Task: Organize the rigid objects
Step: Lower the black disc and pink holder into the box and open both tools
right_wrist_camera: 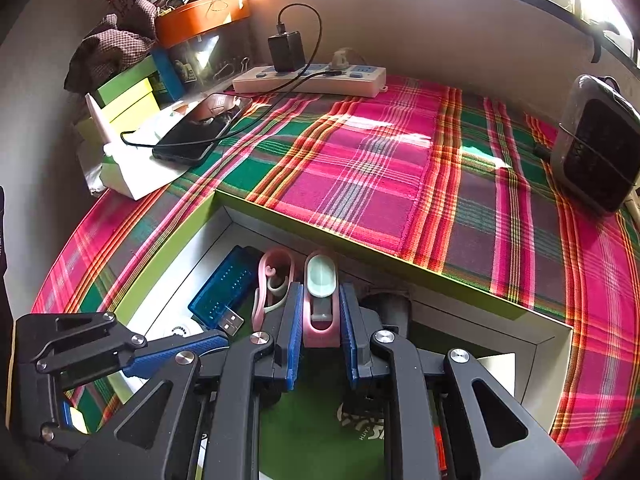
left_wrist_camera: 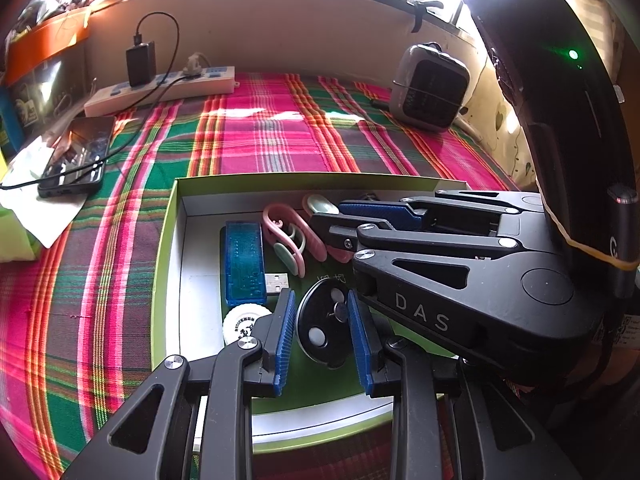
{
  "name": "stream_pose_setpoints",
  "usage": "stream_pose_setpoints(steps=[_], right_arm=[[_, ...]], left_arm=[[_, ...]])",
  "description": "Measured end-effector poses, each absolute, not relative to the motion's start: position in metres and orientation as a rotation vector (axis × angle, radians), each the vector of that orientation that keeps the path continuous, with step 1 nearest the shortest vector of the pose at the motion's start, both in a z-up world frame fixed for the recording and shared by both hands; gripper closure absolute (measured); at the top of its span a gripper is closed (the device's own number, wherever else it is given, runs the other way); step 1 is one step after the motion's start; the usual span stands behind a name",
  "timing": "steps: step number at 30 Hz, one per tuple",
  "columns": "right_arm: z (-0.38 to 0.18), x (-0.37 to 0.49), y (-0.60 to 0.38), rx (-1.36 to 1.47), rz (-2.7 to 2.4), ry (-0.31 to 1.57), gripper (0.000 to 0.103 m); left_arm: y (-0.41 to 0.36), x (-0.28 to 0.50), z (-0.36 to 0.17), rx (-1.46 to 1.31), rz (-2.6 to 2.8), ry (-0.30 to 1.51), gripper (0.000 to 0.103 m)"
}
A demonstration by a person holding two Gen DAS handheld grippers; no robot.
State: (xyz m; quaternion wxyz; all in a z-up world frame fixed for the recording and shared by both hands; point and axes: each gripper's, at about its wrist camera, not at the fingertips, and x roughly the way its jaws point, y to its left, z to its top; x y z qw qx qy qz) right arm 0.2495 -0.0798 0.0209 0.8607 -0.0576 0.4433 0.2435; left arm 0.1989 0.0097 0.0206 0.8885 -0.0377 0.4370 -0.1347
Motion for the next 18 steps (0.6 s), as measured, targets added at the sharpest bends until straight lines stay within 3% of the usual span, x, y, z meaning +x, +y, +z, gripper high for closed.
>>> stream_pose_setpoints(steps=[6,18], right_arm=[[0.0208,0.2494,-0.0796,-0.123,0.51,0.929,0.083],[0.0234,0.2461,-0.0805,-0.121,0.497,0.92,0.068]], left_arm=[[0.0097,0.1989,0.0207,-0.077,-0.277,0.908,0.076],[0.011,0.1976,0.0212,-0.067,-0.259,0.908,0.069]])
